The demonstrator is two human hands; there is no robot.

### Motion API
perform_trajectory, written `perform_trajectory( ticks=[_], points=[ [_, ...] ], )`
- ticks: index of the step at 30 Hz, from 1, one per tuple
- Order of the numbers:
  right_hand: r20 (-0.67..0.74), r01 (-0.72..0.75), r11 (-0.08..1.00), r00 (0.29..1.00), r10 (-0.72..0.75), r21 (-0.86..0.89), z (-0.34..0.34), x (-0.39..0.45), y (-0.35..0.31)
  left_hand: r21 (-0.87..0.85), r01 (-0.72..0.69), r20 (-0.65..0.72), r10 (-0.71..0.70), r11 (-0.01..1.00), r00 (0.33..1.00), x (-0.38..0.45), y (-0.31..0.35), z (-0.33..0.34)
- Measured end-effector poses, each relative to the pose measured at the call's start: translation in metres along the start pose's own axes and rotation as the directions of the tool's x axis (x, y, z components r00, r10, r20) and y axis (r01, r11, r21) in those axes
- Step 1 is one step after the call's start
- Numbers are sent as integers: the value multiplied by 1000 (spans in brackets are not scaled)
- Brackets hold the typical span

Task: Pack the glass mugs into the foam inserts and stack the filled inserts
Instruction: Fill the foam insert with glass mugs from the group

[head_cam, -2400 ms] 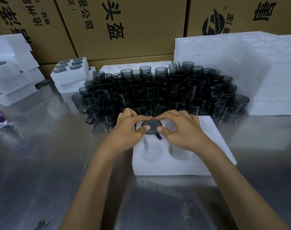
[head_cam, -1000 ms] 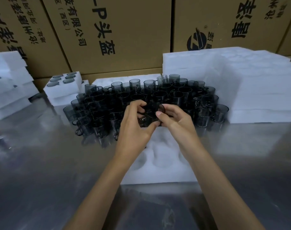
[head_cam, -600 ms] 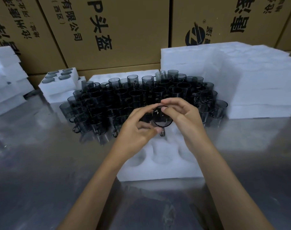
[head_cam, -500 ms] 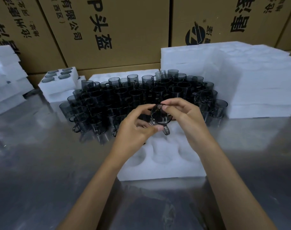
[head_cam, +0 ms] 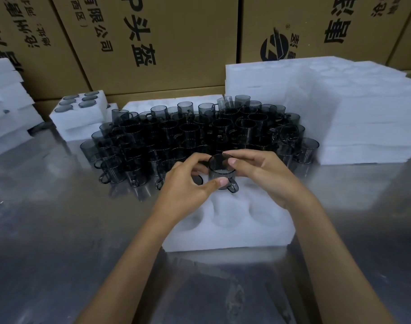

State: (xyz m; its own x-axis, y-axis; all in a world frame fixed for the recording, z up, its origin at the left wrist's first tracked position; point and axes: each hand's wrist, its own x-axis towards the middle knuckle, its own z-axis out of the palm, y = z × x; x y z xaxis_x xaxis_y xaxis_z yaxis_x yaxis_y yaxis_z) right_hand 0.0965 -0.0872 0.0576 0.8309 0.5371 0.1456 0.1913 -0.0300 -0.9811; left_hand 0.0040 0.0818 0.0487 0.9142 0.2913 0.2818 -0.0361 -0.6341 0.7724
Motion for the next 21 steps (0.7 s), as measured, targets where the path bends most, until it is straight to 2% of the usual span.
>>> perform_trajectory(
  ticks=[6,10,13,17,21],
  points=[
    [34,6,999,999,-5,-43,-2,1,3,62,2,-5,-1,998,1000,-3,1,0],
    [49,0,979,999,10,-204,-1,3,6,164,20,5,-22,986,1000,-4,1,0],
    [40,15,959,999,-4,-282,0,5,9,168,12,3,-13,986,1000,-2,0,-1],
    [-12,48,862,998,-63,-505,-1,7,15,140,11,-9,-10,990,1000,-2,-2,-1],
    [-52,-2,775,998,-40,-632,-9,5,18,334,-61,45,49,940,998,-3,-4,2]
  ],
)
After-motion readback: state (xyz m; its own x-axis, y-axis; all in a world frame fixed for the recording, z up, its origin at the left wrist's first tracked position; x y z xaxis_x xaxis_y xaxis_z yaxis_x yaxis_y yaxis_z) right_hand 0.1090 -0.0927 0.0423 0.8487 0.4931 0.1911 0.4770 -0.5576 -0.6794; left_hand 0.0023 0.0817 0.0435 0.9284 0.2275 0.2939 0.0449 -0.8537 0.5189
